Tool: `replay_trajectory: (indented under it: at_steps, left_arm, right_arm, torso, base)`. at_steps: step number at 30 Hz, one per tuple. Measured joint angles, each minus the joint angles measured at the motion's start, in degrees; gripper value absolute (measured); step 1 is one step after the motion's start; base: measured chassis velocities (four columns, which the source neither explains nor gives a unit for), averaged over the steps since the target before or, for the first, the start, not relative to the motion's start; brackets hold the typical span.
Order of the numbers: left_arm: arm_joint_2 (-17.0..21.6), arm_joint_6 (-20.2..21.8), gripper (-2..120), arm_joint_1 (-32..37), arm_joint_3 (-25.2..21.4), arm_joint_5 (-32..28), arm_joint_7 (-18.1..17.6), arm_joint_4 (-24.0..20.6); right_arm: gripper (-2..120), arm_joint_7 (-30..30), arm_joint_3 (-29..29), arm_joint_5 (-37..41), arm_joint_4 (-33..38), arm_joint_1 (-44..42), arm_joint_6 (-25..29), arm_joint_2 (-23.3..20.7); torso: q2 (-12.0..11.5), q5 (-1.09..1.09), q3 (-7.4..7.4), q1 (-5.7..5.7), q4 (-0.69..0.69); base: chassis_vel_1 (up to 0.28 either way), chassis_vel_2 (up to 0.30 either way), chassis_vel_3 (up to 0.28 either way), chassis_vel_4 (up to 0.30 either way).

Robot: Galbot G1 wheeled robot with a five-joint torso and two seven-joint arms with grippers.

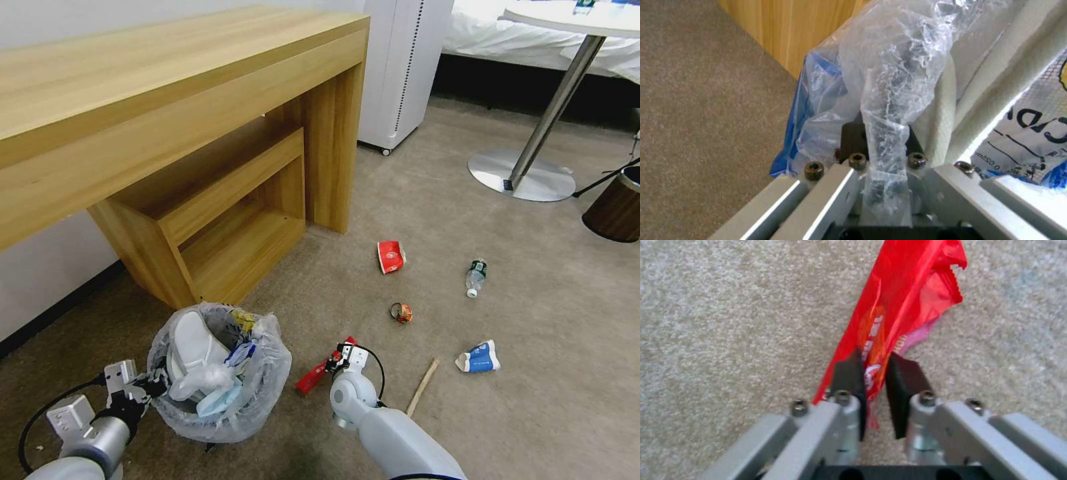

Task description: Pick up the trash bin and place the garbage on the floor into it.

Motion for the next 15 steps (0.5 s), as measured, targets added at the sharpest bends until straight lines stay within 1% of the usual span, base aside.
replay_trajectory:
  at_steps: [1, 2, 4, 10, 12, 13, 15]
  left_arm:
    - [0.0, -0.1, 0, -0.1, 0.1, 0.0, 0.0, 0.1]
    - [0.0, -0.1, 0, -0.1, 0.1, 0.0, 0.0, 0.1]
    - [0.0, -0.1, 0, -0.3, 0.1, 0.0, 0.0, 0.4]
    - [0.0, -0.2, 0, -0.7, 0.2, 0.0, 0.0, 0.5]
    - [0.1, -0.2, 0, -0.7, 0.2, 0.0, 0.0, 0.6]
    - [0.1, -0.2, 0, -0.7, 0.2, 0.0, 0.0, 0.6]
    - [0.3, -0.2, 0, -0.7, 0.1, -0.1, -0.1, 0.6]
  right_arm:
    - [5, -0.1, -0.1, -0.1, 0.0, 0.0, 0.0, -0.1]
    - [5, -0.1, -0.1, -0.1, 0.0, 0.0, 0.0, -0.1]
    - [0, -0.3, -0.1, -0.4, 0.2, 0.0, 0.1, -0.4]
    - [0, -1.3, -0.2, -0.9, 1.8, -0.3, 0.6, -1.7]
    - [0, -2.5, 0.0, -1.2, 4.8, -1.2, 1.5, -3.4]
    - [0, -2.5, 0.0, -1.2, 4.8, -1.2, 1.5, -3.4]
    - [0, -3.5, 0.7, -1.3, 9.3, -2.3, 2.3, -5.6]
  torso:
    - [0.0, 0.00, 0.00, 0.00, 0.00]
    - [0.0, 0.00, 0.00, 0.00, 0.00]
    - [0.0, 0.00, 0.00, 0.00, 0.00]
    - [0.0, 0.00, 0.00, 0.00, 0.00]
    - [0.0, 0.01, 0.00, 0.00, 0.01]
    - [0.0, 0.01, 0.00, 0.00, 0.01]
    - [0.0, 0.01, 0.00, 0.00, 0.00]
  base:
    - [0.000, 0.000, 0.000, 0.000]
    - [0.000, 0.000, 0.000, 0.000]
    - [0.000, 0.000, 0.000, 0.000]
    - [0.000, 0.000, 0.000, 0.000]
    - [0.000, 0.000, 0.000, 0.000]
    - [0.000, 0.000, 0.000, 0.000]
    - [0.000, 0.000, 0.000, 0.000]
